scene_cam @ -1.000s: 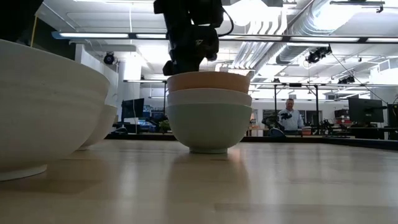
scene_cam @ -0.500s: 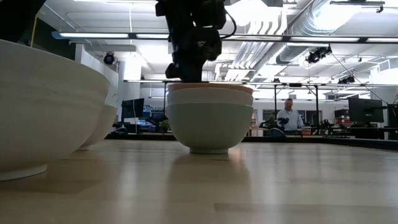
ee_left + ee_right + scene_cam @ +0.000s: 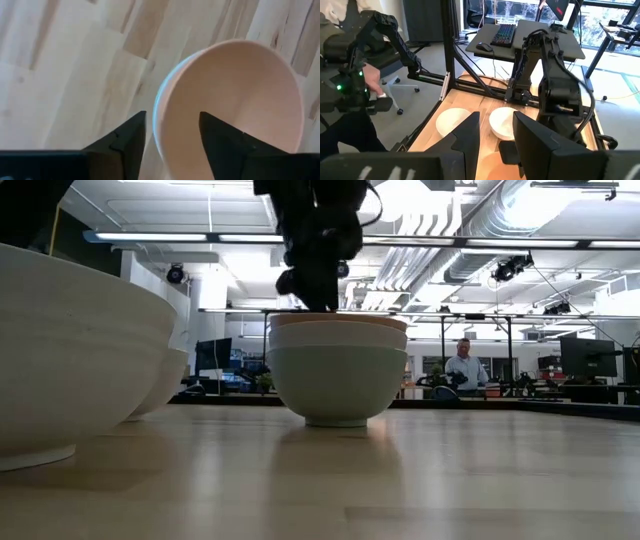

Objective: Nest bowls inside each other
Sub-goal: Stack the white bowl on the orange bowl

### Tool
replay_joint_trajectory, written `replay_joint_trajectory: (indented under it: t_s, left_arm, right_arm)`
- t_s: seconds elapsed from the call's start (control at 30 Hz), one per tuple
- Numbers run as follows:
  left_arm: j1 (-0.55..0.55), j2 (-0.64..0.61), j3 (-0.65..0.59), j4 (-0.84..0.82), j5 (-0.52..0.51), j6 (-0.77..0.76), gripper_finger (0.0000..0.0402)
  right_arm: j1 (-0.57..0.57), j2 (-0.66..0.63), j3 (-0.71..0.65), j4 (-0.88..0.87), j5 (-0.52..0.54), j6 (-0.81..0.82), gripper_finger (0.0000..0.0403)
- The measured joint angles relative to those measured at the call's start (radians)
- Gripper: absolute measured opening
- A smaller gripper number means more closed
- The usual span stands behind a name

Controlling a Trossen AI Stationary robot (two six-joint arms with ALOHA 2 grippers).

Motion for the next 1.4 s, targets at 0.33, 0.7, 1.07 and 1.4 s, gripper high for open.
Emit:
replay_joint_trajectory:
  t_s: [0.33,0.7,1.07,1.4]
  left_arm:
    - [0.038,-0.01,0.106,-0.391,-0.148,0.214,0.0184]
    - [0.028,-0.086,-0.011,-0.521,-0.14,0.347,0.0184]
    - [0.028,-0.359,-0.44,-0.279,-0.058,0.413,0.0184]
    - [0.065,-0.571,-0.703,-0.161,-0.061,0.362,0.0184]
  right_arm:
    - [0.0,0.0,0.0,-0.029,0.0,0.037,0.011]
    - [0.0,0.0,0.0,-0.056,0.002,0.035,0.011]
    - [0.0,0.0,0.0,-0.063,0.003,0.012,0.011]
    - [0.0,0.025,0.0,0.027,0.011,0.03,0.011]
